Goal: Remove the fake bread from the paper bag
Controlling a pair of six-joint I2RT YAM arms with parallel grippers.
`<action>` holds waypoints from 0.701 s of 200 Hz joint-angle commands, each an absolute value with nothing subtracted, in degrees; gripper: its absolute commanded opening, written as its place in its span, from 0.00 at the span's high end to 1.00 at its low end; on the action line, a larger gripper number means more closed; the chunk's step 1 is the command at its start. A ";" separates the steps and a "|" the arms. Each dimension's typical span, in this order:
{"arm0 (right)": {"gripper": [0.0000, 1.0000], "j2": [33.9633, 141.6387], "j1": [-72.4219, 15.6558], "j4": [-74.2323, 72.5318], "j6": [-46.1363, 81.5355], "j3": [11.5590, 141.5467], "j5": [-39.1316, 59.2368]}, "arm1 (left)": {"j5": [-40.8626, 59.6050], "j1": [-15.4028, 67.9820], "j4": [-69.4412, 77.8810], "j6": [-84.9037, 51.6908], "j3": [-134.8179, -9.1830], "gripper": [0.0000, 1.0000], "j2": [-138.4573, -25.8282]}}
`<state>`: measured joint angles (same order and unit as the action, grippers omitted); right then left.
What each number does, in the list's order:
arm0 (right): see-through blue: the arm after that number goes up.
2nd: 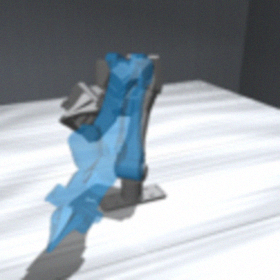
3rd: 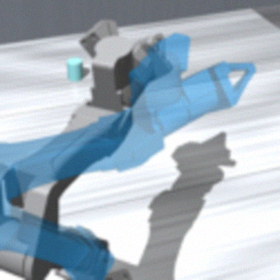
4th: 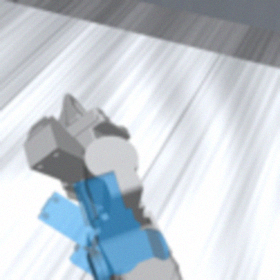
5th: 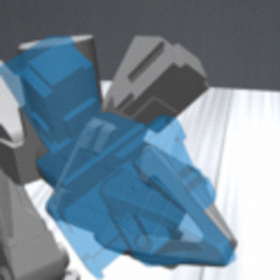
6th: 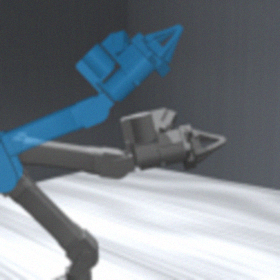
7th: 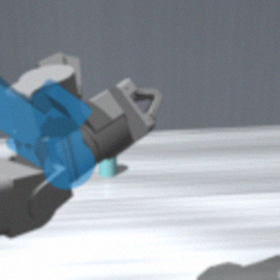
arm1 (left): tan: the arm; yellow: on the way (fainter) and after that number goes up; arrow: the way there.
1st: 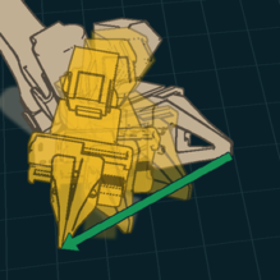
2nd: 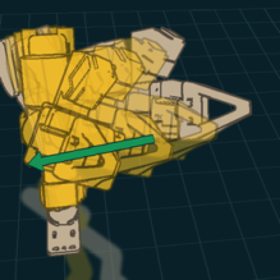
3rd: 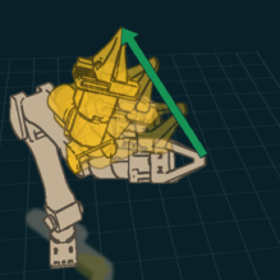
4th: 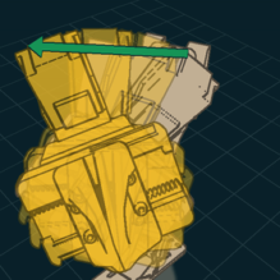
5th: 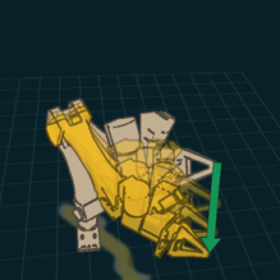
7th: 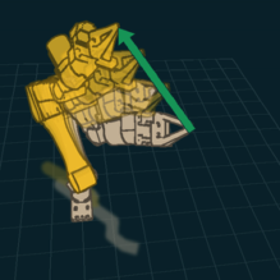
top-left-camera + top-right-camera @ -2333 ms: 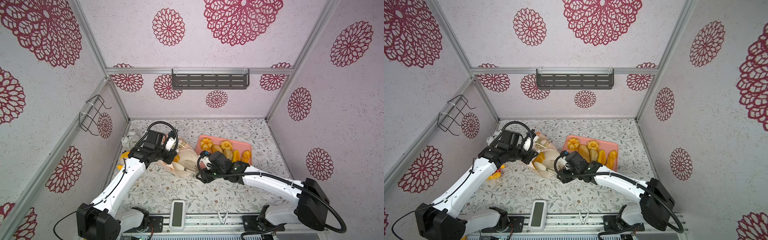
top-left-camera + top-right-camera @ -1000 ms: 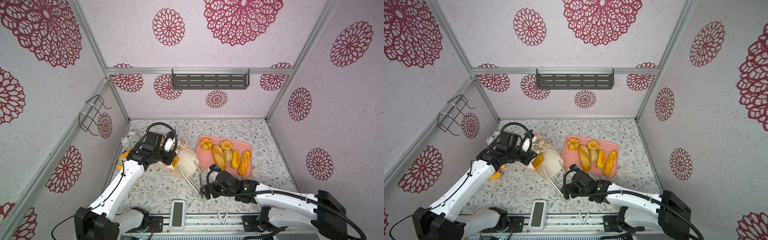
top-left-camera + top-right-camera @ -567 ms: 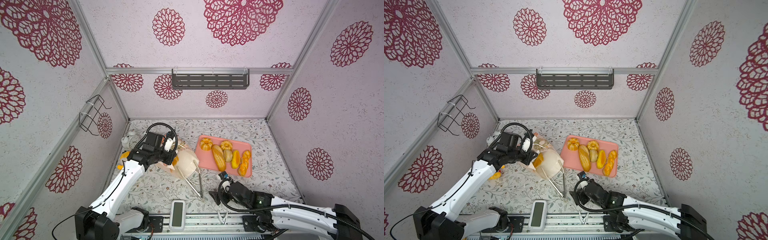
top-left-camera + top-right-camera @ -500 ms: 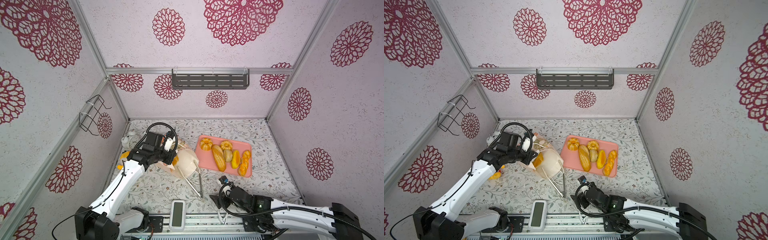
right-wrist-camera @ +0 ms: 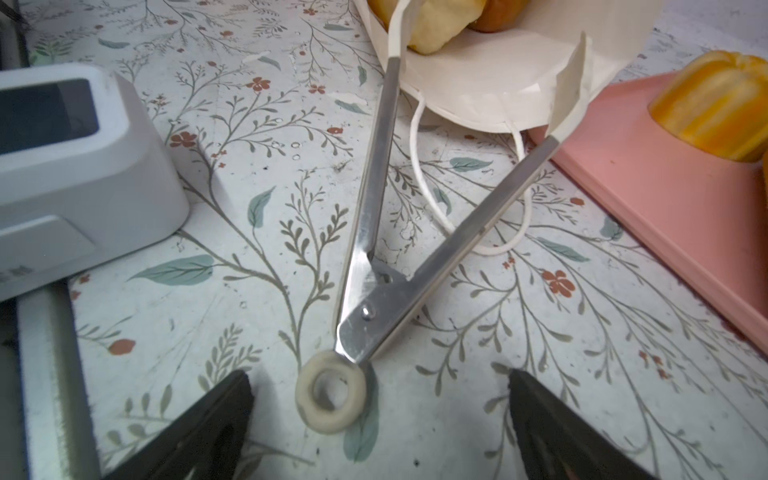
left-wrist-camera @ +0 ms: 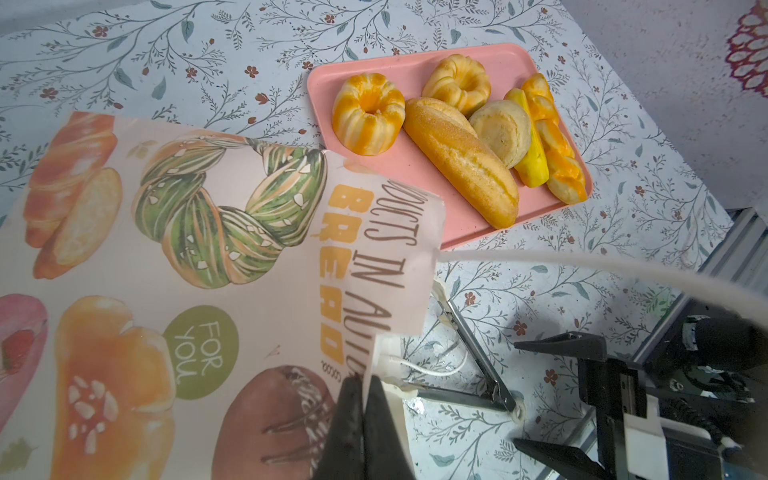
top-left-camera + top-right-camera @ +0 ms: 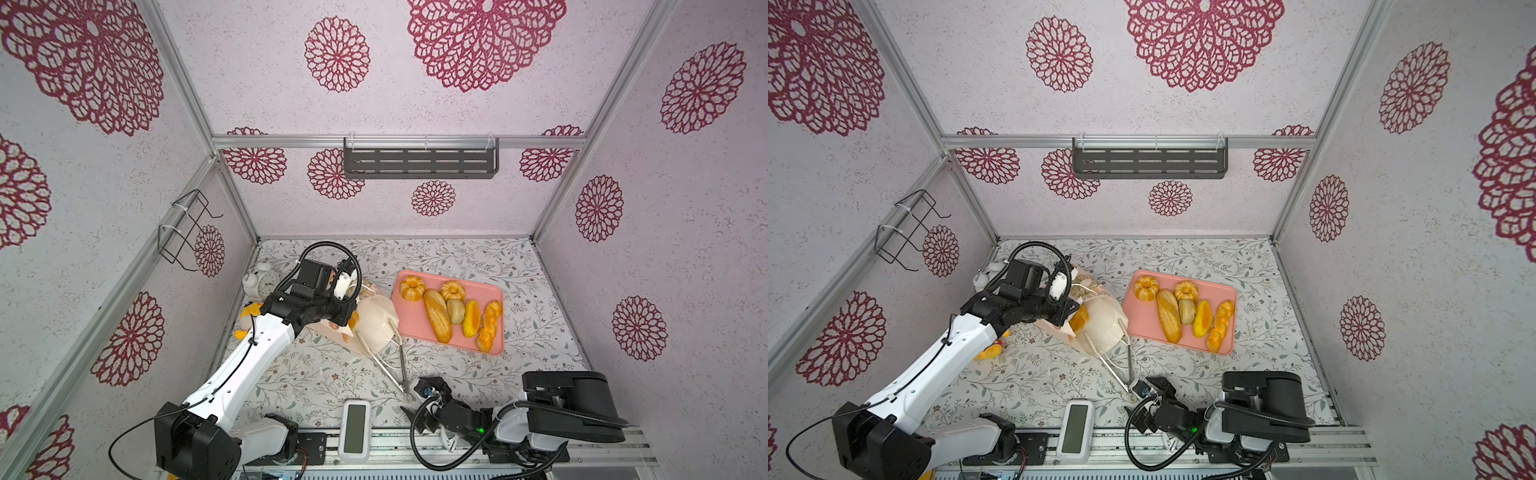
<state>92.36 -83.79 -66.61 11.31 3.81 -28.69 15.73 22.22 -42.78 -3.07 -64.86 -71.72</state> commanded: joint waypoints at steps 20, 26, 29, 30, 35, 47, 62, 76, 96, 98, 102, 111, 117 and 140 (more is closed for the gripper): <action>0.01 92.12 -80.78 -75.63 11.64 3.69 -26.37 | 14.49 23.83 -41.75 -4.11 -64.69 1.00 -71.70; 0.01 92.63 -79.58 -75.98 12.39 3.90 -24.92 | 14.43 24.06 -41.67 -4.30 -64.47 1.00 -71.71; 0.01 93.12 -78.97 -76.30 12.49 4.06 -23.98 | 14.35 24.20 -41.64 -4.37 -64.36 1.00 -71.65; 0.01 93.27 -78.82 -76.43 12.53 4.09 -23.59 | 14.38 24.23 -41.61 -4.38 -64.31 1.00 -71.64; 0.01 94.12 -77.88 -76.83 12.59 4.63 -21.87 | 14.20 24.38 -41.49 -4.48 -64.13 1.00 -71.63; 0.02 96.63 -76.36 -78.14 12.96 6.22 -19.17 | 13.89 24.72 -41.49 -4.42 -63.75 1.00 -71.50; 0.02 99.90 -74.68 -82.92 13.33 6.25 -17.22 | 13.63 24.78 -41.89 -4.18 -63.63 1.00 -71.54; 0.02 102.88 -73.35 -86.58 13.73 6.28 -14.40 | 13.39 24.87 -42.18 -3.89 -63.46 1.00 -71.38; 0.03 105.38 -72.21 -88.57 13.92 7.47 -11.46 | 13.32 24.87 -42.34 -3.39 -63.45 1.00 -71.24; 0.03 105.53 -72.00 -88.61 14.00 7.65 -11.21 | 13.28 24.87 -42.36 -3.29 -63.45 1.00 -71.29; 0.03 105.87 -71.76 -88.47 14.18 7.93 -10.73 | 13.29 24.86 -42.51 -3.20 -63.52 1.00 -71.21; 0.03 106.77 -71.20 -88.72 14.43 8.62 -9.98 | 13.21 24.80 -42.63 -2.95 -63.63 1.00 -71.28; 0.03 107.39 -70.94 -88.93 14.50 9.01 -9.76 | 13.23 24.83 -42.63 -2.90 -63.63 1.00 -71.28; 0.03 109.88 -70.30 -88.40 14.26 11.20 -10.22 | 13.58 24.86 -42.30 -2.90 -63.64 1.00 -71.62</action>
